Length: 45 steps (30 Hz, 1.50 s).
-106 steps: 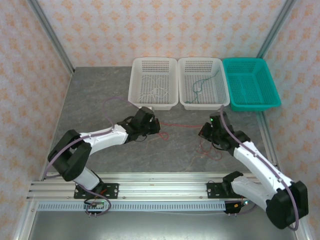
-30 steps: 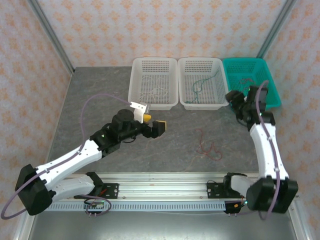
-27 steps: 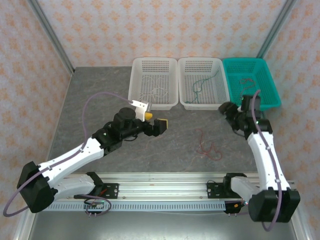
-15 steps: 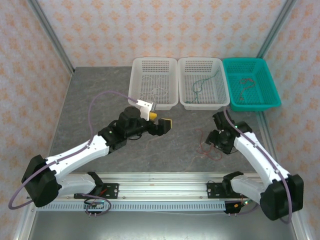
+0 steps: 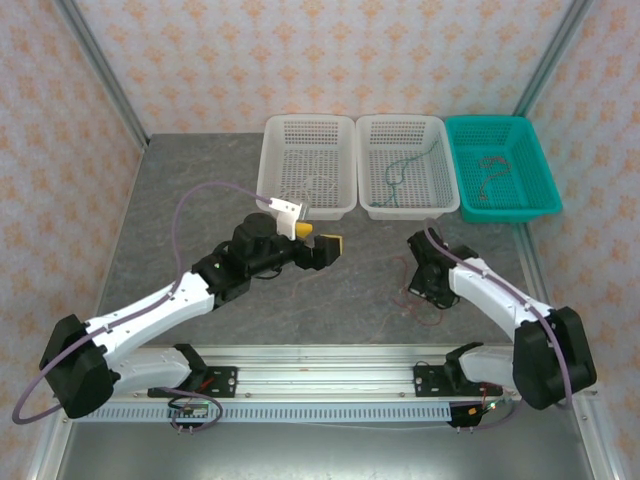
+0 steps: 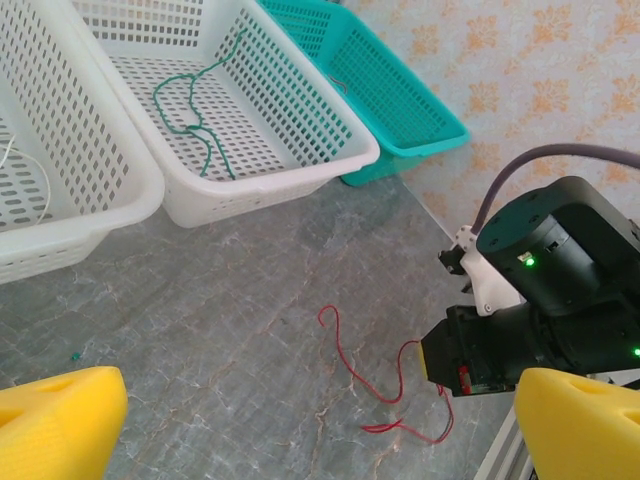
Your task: Untangle the cables
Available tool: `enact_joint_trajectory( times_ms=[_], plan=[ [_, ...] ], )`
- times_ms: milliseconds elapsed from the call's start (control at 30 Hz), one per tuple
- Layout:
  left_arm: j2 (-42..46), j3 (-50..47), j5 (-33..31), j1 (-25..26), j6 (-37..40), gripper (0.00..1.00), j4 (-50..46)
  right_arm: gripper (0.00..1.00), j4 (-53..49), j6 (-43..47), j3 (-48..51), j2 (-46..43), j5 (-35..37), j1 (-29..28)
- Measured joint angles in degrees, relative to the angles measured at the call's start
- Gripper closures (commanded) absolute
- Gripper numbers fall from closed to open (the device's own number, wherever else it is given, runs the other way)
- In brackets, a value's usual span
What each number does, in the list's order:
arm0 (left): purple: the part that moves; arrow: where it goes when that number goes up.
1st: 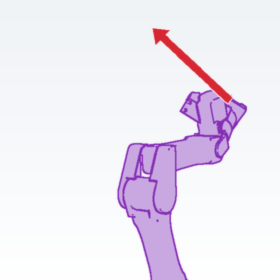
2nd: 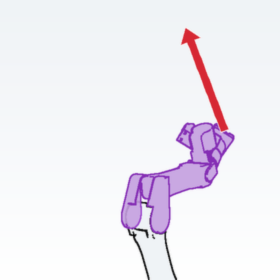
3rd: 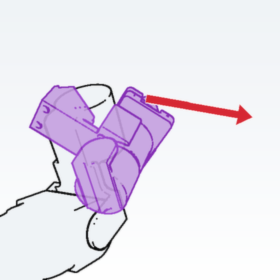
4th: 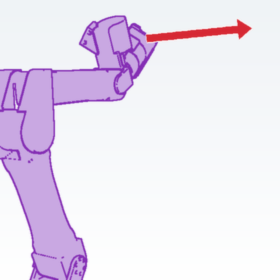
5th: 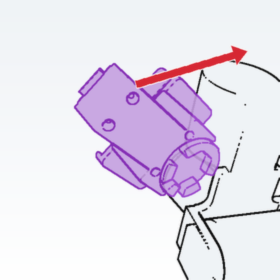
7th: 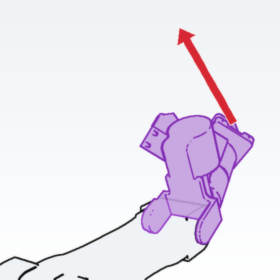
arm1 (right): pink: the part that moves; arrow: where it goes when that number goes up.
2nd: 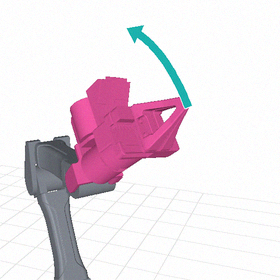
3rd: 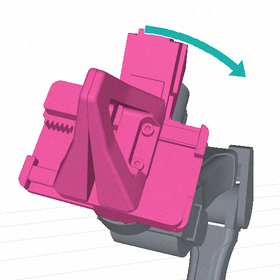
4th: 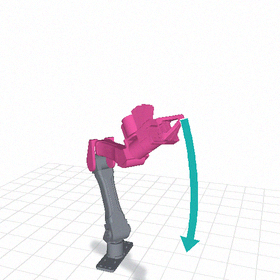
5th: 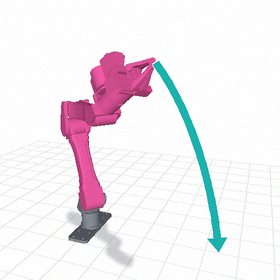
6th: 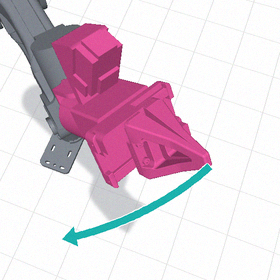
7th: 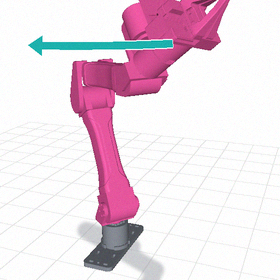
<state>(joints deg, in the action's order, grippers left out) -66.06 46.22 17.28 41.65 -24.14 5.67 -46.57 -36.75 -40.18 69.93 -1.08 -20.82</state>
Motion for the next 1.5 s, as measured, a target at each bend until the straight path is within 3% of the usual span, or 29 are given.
enact_joint_trajectory(
  times_ms=[233, 433, 767, 1067, 1333, 1400, 1500],
  plan=[
    [0.8, -0.2, -0.8, 0.4, 0.0, 0.0, 0.0, 1.0, -2.9, -0.5, -13.7, -11.7, 4.7, 0.2],
    [0.9, -0.2, -0.9, 0.7, 0.0, 0.0, 0.0, 1.0, -1.5, 0.9, -30.6, -11.7, 9.4, 3.7],
    [0.9, 0.8, 0.9, 1.6, 0.0, 0.0, -0.2, 1.0, 12.6, 1.2, -43.3, -1.6, 16.3, 17.0],
    [2.6, 2.6, 1.7, 2.3, 0.3, 0.0, -2.5, 1.0, 23.7, 7.0, -51.8, 15.8, 32.9, 19.5],
    [5.2, 2.6, 0.6, 2.3, 0.2, 0.0, -5.6, 1.0, 28.7, 9.4, -51.5, 24.6, 35.4, 20.9],
    [6.1, 2.6, -0.2, 2.3, 0.2, 0.0, -6.4, 0.95, 28.8, 8.3, -51.2, 26.9, 34.8, 21.7],
    [8.1, 2.6, -3.1, 2.3, 0.2, 0.0, -9.0, 0.71, 28.7, 6.7, -49.7, 29.9, 31.7, 24.0]
  ],
)
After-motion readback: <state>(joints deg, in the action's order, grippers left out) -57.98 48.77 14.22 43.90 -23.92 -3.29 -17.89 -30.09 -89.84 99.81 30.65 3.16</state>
